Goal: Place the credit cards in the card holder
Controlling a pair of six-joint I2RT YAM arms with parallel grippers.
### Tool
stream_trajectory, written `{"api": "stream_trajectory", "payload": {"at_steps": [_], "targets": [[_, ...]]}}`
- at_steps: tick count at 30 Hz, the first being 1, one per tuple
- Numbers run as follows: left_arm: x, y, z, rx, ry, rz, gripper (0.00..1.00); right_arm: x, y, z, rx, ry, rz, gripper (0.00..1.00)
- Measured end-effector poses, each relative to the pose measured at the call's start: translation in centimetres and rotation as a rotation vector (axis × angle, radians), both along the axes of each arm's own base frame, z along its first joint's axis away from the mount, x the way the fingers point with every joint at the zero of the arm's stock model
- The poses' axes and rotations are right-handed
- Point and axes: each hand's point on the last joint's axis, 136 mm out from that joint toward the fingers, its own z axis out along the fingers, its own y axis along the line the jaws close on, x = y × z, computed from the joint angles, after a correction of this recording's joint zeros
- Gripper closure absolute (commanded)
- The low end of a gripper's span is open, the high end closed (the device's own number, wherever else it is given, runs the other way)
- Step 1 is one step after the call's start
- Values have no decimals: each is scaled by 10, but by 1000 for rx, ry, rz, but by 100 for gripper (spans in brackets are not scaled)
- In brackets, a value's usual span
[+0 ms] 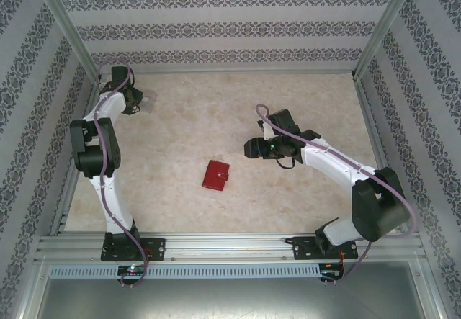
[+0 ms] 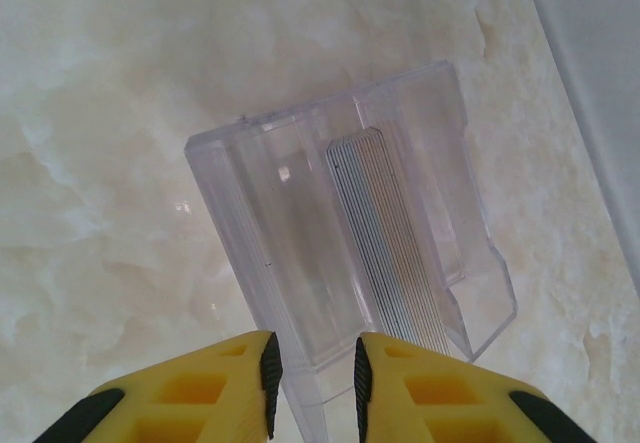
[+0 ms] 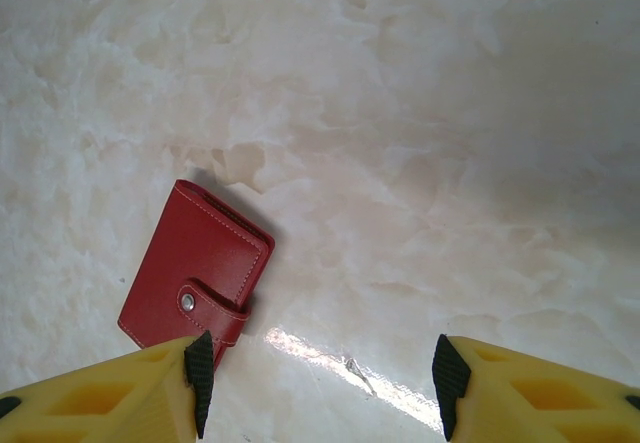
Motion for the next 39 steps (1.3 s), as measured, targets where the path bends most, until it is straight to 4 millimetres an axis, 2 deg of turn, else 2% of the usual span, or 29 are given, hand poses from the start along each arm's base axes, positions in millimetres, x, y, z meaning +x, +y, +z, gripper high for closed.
{"api": "stream_trajectory", "payload": {"at_steps": [4,12,15,20,23,32,33,39], "targets": [[2,0,-1,-5,-2,5,67,0,0,0,0,-1,1,38],[6,1,-1,-18,-3,23,66,0,0,0,-3,-5,7,38],[12,2,-1,-18,-7,24,62,-1,0,0,-5,0,7,38],[-1,-1,-17,-40,54,36,58,2,1,0,-5,0,7,38],[-4,-3,-19,-50,69,33,57,3,2,0,-7,2,9,39],[-2,-5,-15,-70,74,32,73,6,6,-7,-19,20,19,39],[-1,-5,-16,-75,75,31,79,7,7,-6,-18,20,20,39],[-2,-9,-30,-109,100,21,82,9,8,-3,-15,13,20,39]]}}
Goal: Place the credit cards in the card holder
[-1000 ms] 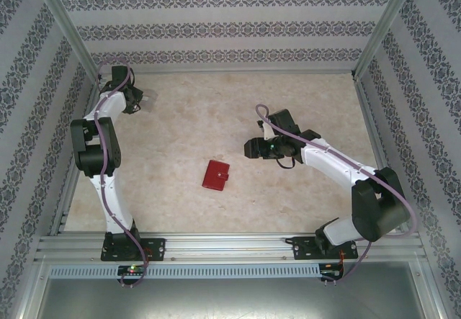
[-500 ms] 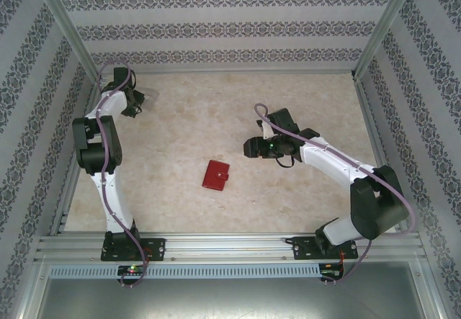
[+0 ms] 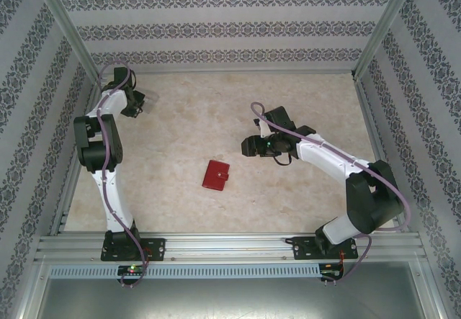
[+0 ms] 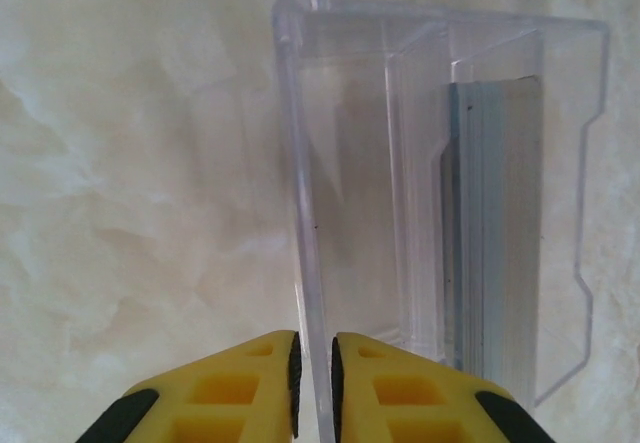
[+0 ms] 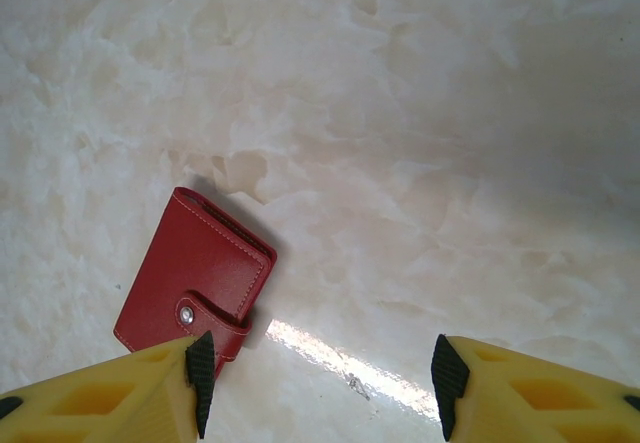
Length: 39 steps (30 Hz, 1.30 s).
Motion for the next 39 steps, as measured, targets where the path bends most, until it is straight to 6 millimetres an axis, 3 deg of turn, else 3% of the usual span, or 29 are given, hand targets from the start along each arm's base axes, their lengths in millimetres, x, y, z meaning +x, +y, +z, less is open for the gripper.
{"api": "stream_trajectory", "payload": {"at_steps": [2,4,12,18,22,26,34,39], "targets": [[0,-2,-1,-10,3,-2,93,0,0,0,-1,1,0,39],[-1,-3,-1,-18,6,-14,96,0,0,-1,-1,3,0,39],[-3,-13,0,-51,7,-107,99,0,6,1,2,-2,12,39],[-21,-42,2,-81,25,-234,99,1,6,1,5,1,6,39],[-34,-79,2,-89,41,-338,99,3,7,3,15,-3,-5,39],[-40,-130,3,-96,44,-469,99,11,3,7,48,-2,-49,39],[-57,-220,3,-92,38,-750,98,23,-44,8,93,-9,-233,38],[-59,-267,6,-94,53,-932,95,18,-56,13,110,-38,-281,38]]}}
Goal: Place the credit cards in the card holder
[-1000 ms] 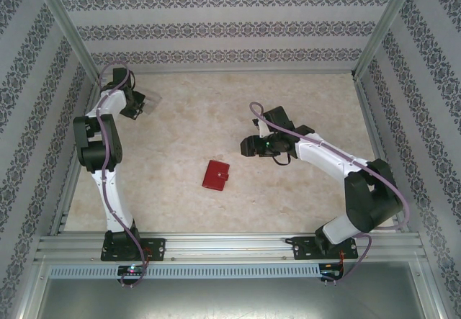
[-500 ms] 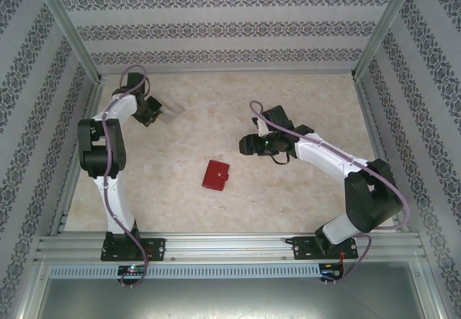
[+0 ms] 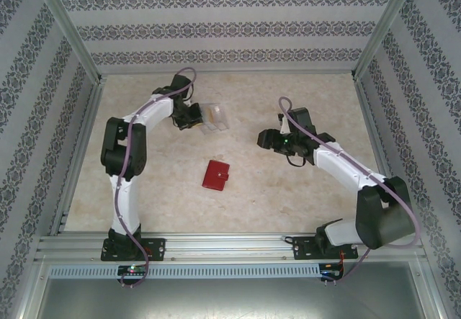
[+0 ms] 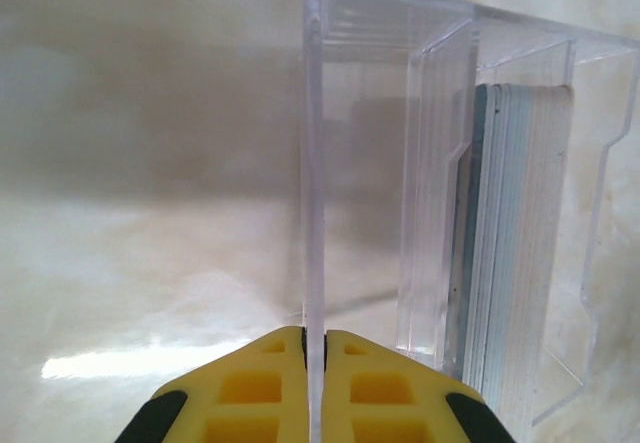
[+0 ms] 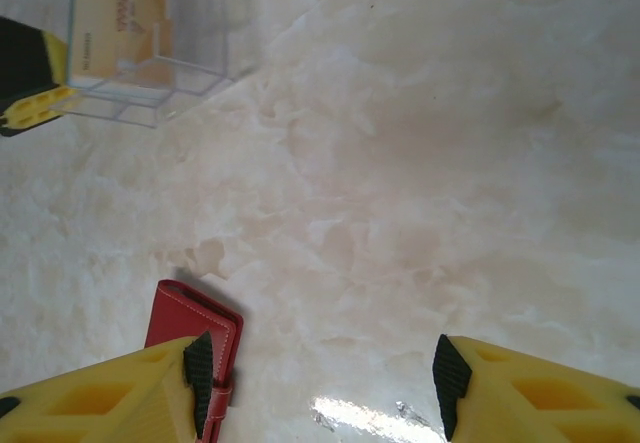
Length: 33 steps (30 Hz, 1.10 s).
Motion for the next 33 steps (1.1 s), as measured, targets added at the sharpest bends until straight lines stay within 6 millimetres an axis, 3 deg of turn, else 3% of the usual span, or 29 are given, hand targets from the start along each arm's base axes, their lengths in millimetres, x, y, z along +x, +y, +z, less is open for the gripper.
{"api": "stream_trajectory", "payload": {"at_steps": [2,5,9,12,16,20,23,26,29,33], "targets": [[2,-14,-2,-2,-9,-56,90,-1,-1,0,5,-3,-6,38],[-2,-24,-2,-7,-9,-108,72,-1,-4,0,8,-8,-17,37],[-5,-27,-1,-11,-14,-150,54,-2,-6,-2,0,-6,-33,38],[-8,-27,-1,-15,-24,-163,47,-5,-2,-5,-30,-10,-23,38],[-22,-22,8,-29,-41,-162,41,-23,23,-9,-65,-7,61,38],[-39,-12,42,-50,-122,-149,35,-45,53,-12,-55,7,144,40],[-65,-4,67,-66,-186,-139,33,-63,72,-21,-66,26,203,44],[-98,5,79,-80,-219,-135,31,-78,88,-40,-125,51,273,48],[-135,14,76,-81,-215,-135,29,-91,101,-63,-202,73,352,52],[-179,17,54,-123,-167,-161,34,-101,115,-79,-254,79,431,53]]}}
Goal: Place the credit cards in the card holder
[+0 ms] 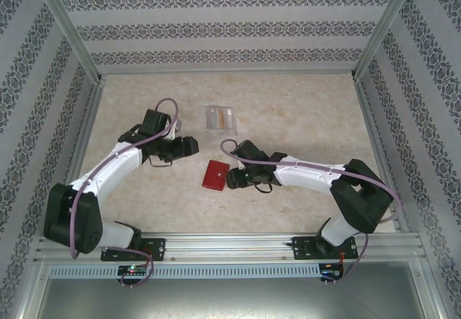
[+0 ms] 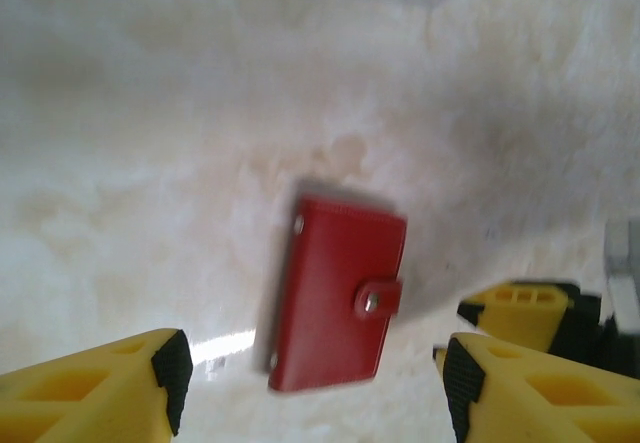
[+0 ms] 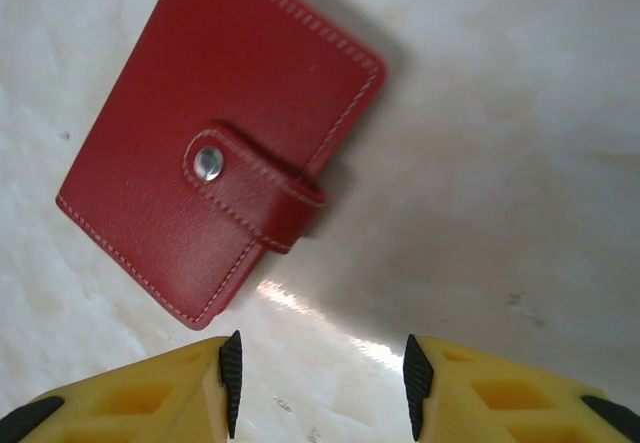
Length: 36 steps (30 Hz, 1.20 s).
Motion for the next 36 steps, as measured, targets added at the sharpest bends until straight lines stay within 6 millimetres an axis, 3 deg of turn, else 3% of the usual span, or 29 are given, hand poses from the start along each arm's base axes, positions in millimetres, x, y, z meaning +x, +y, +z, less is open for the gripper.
{"api": "stream_trajectory", "payload": {"at_steps": [5,8,10,13,18,27,29,32,36], "targets": [[-39,-14,-39,-73,118,-65,40,9,5,-4,39,23,-31,62],[-47,-30,-48,-95,152,-121,43,19,8,-4,86,37,-65,65],[-48,-38,-51,-105,159,-146,45,23,9,-5,103,47,-79,65],[-44,-48,-61,-108,187,-171,57,26,11,-6,128,62,-93,67],[-37,-62,-82,-85,230,-198,53,27,19,-7,167,77,-102,67],[-27,-61,-93,-24,218,-159,50,29,22,-11,190,81,-123,67],[-27,-62,-93,-27,208,-147,56,30,22,-10,194,77,-122,67],[-28,-63,-94,-36,201,-132,72,29,19,-13,198,80,-129,68],[-27,-68,-93,-40,189,-137,75,30,14,-19,210,101,-145,70]]}}
